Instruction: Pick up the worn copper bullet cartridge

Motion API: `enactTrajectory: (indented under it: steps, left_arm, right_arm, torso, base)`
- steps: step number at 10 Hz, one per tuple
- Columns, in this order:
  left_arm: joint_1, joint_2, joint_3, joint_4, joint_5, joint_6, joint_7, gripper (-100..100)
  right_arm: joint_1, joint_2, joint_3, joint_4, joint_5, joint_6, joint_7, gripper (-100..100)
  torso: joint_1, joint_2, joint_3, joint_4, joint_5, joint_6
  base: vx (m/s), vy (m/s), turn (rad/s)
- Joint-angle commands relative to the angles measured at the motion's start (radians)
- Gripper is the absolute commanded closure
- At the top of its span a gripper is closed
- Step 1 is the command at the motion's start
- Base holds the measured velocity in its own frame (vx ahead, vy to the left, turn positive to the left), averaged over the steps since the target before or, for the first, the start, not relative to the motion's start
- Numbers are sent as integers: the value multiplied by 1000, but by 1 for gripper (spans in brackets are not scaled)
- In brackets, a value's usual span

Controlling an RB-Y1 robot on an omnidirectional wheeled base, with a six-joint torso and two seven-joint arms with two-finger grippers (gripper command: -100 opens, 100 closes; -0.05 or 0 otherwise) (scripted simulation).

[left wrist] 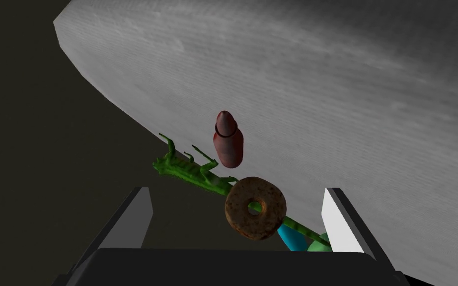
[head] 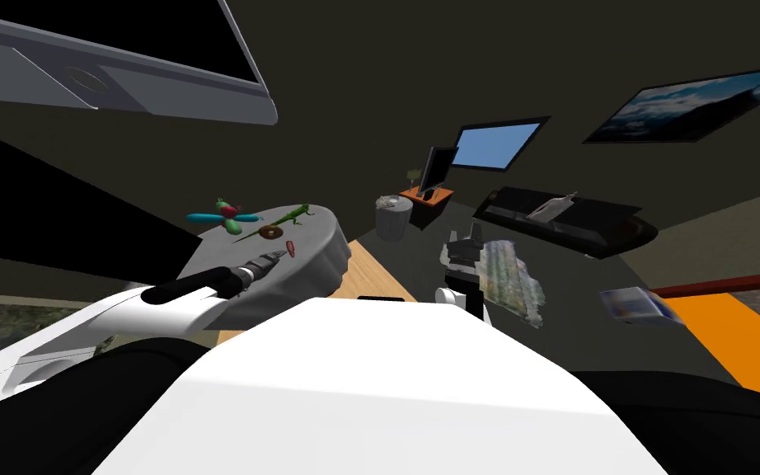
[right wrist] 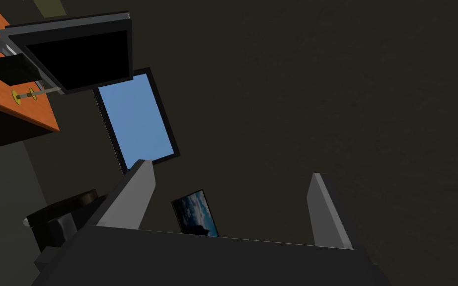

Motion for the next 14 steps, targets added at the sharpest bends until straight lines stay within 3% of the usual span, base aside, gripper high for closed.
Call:
enactTrajectory:
  steps: [1,2,3,4,6,9,14]
  left_arm:
    - [20,42,14,5,18,50,7,-100]
    - [20,42,14,5,18,74,7,-100]
    - [39,78,26,11,34,107,12,-100]
    - [39,78,26,11,34,123,12,-100]
    - [72,144,49,21,63,198,20,-100]
    - [88,177,59,25,77,254,24,-100]
    - [140,287,95,35,123,390,36,-100]
  right_arm:
    - [0,0,0,0,0,0,0,0]
    - [0,0,0,0,0,0,0,0]
    - [0,0,0,0,0,0,0,0]
    - [0,0,0,0,0,0,0,0]
    - [0,0,0,0,0,0,0,0]
    - [0,0,0,0,0,0,0,0]
    - [0,0,0,0,0,0,0,0]
  torso:
    - [0,0,0,0,0,0]
    - [0,0,0,0,0,1]
    - [0,0,0,0,0,0]
    - [0,0,0,0,0,0]
    - [0,0,0,0,0,0]
    - [0,-1,0,0,0,0]
    - [0,0,0,0,0,0]
  base:
    - [42,16,-181]
    - [37,17,-98]
    - [42,8,-160]
    - [36,11,-84]
    - [44,19,-205]
    - [40,18,-82]
    - [38,21,-132]
